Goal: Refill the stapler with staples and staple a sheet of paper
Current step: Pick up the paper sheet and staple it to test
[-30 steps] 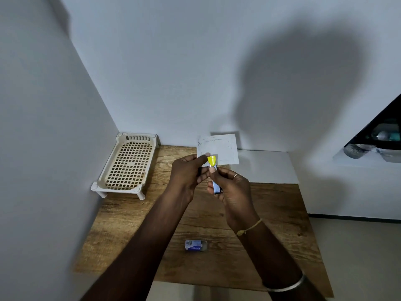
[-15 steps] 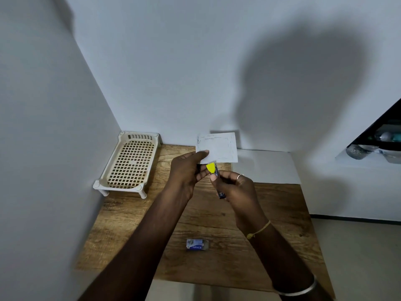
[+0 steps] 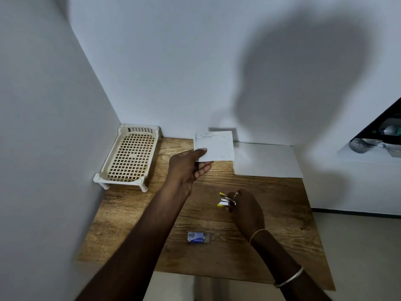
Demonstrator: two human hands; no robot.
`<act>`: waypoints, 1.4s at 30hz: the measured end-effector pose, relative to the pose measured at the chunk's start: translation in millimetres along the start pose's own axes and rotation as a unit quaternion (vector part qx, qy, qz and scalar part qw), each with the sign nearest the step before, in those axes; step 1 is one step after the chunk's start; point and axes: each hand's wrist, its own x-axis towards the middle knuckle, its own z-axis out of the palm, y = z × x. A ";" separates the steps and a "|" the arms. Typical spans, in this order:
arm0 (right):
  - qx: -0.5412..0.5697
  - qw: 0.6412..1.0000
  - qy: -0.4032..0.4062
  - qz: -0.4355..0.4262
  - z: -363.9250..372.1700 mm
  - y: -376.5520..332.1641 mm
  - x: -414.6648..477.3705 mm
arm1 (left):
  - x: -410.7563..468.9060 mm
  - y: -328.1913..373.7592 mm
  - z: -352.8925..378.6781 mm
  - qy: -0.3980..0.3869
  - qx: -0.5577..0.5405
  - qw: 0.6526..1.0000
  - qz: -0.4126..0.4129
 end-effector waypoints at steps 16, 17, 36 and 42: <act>-0.012 0.996 -0.077 -0.039 33.1 11.5 -14.0 | 0.6 -7.6 -5.3 0.006 0.011 1.000 -0.013; -0.011 0.996 -0.080 -0.040 33.8 11.1 -14.4 | 0.4 -8.0 -5.3 0.006 0.010 1.000 -0.013; 0.381 0.911 0.068 0.143 -30.0 -14.4 10.2 | -7.2 -6.1 -3.9 -0.004 0.014 1.000 -0.006; 0.666 0.718 0.027 0.198 -97.2 -43.7 38.9 | -8.3 -4.0 0.7 -0.009 0.011 1.000 -0.002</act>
